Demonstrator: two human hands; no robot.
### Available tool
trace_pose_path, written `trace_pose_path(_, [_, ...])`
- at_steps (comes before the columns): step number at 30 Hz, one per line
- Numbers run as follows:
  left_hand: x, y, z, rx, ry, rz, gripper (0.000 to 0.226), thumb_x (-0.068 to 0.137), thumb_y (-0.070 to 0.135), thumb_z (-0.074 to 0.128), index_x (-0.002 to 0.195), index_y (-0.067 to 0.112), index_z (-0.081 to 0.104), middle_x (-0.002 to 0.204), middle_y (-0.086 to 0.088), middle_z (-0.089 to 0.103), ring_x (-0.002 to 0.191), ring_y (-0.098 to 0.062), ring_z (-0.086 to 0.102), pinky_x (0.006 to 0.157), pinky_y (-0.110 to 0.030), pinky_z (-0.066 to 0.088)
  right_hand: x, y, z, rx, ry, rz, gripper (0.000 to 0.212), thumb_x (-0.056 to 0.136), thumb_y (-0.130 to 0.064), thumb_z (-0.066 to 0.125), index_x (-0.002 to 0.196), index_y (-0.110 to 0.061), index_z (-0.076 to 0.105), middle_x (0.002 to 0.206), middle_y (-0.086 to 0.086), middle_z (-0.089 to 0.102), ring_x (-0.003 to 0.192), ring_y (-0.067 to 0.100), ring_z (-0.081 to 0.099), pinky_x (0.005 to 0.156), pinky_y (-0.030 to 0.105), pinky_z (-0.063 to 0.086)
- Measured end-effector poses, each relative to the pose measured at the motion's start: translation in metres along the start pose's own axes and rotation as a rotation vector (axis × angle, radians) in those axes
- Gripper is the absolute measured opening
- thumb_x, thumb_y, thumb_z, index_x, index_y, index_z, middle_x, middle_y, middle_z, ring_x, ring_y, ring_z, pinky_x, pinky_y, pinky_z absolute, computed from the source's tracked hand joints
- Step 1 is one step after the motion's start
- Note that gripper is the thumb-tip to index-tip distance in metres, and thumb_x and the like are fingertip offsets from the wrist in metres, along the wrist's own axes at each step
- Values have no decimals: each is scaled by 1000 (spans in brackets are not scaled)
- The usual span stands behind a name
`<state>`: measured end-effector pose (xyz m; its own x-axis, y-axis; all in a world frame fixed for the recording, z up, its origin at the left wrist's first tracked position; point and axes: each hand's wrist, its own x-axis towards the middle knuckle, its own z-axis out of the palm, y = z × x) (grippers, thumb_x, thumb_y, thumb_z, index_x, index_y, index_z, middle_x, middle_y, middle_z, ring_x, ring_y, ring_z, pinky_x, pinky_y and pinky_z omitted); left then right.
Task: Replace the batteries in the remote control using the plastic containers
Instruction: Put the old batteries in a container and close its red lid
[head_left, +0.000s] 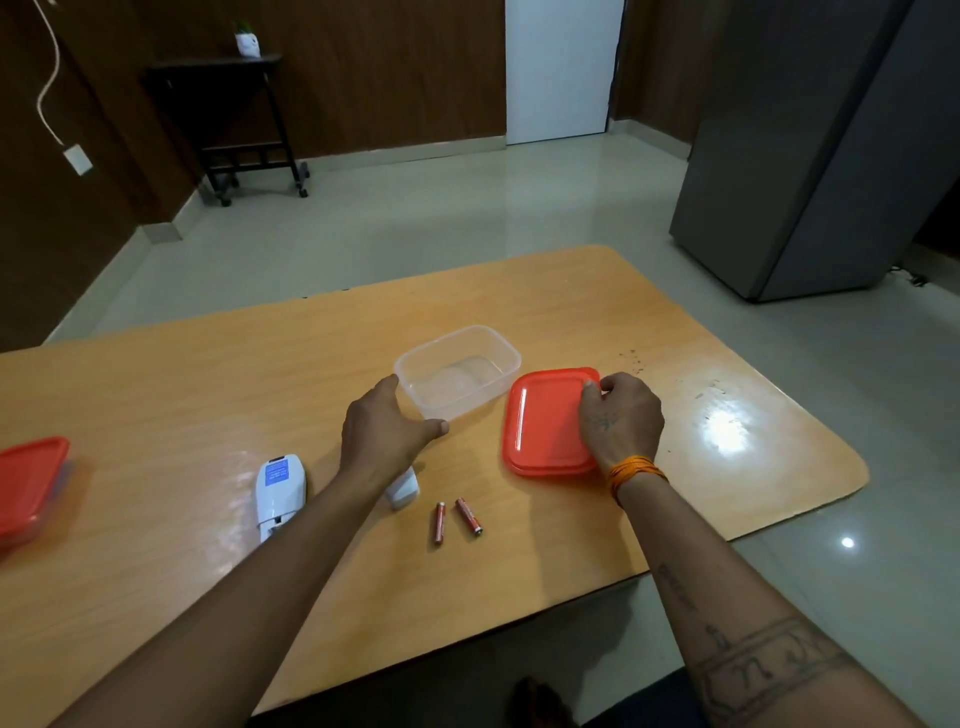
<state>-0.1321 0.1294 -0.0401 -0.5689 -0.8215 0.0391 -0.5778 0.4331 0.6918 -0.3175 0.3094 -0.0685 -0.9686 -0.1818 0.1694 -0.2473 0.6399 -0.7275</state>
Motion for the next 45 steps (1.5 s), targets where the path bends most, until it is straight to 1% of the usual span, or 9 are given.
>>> trace_pose_path(5, [-24,2,-12,32,88,54,87,79,35,89,154,18,48,156,-5,53,145,-32,40,110,-39,39,-13,-6,-5,-170,25,-79,39,99,-31,56,120,0,68,119,22,60,114,41,53,96,47,48])
trace_pose_path(9, [-51,-1,-19,0,101,109,58,79,33,88,132,26,67,129,1,67,113,-20,64,87,-31,50,-23,-19,-12,-115,13,-188,31,94,-28,61,112,-5,70,110,18,61,104,38,58,90,44,51])
trace_pose_path(14, [-89,-13,-18,43,2,77,20,80,38,86,94,30,74,78,13,71,76,0,65,66,-21,48,-50,-47,-18,-30,-313,-240,14,83,-28,74,87,-16,78,87,3,75,86,23,69,71,30,49])
trace_pose_path(18, [-108,-24,-8,132,-77,49,23,83,49,81,89,31,67,78,12,69,74,-2,64,66,-25,54,-78,-65,-16,-192,-679,-312,25,81,-37,85,83,-13,80,78,3,75,75,18,68,70,35,58])
trace_pose_path(23, [-115,-28,-4,198,-89,52,27,84,55,76,85,31,62,83,10,71,81,-9,67,71,-32,58,-94,-71,-7,-361,-841,-327,27,77,-35,88,81,-9,82,79,11,78,64,21,68,69,39,63])
trace_pose_path(31, [-105,-24,-5,299,-133,75,23,83,48,74,82,25,74,87,4,75,83,-14,68,73,-35,60,-97,-67,7,-391,-816,-320,31,77,-38,82,72,-9,73,68,7,70,68,24,68,64,37,60])
trace_pose_path(35, [-94,-17,-9,168,-43,75,18,84,42,77,79,24,78,78,8,74,76,-9,67,70,-32,58,-87,-67,6,-217,-685,-292,46,78,-42,80,59,-2,66,51,7,52,51,22,48,52,32,37])
trace_pose_path(40, [-48,7,-15,36,103,89,26,79,46,72,68,22,75,65,7,70,65,-15,67,63,-35,58,-58,-91,9,-15,-410,-278,51,77,-42,77,46,-6,58,42,3,48,42,23,44,48,33,33])
trace_pose_path(45, [13,33,-11,148,95,104,21,75,34,71,70,15,75,70,-4,73,69,-28,68,61,-35,57,-15,-118,27,-169,-360,-247,32,79,-39,79,75,-8,73,74,12,73,69,35,66,56,31,44])
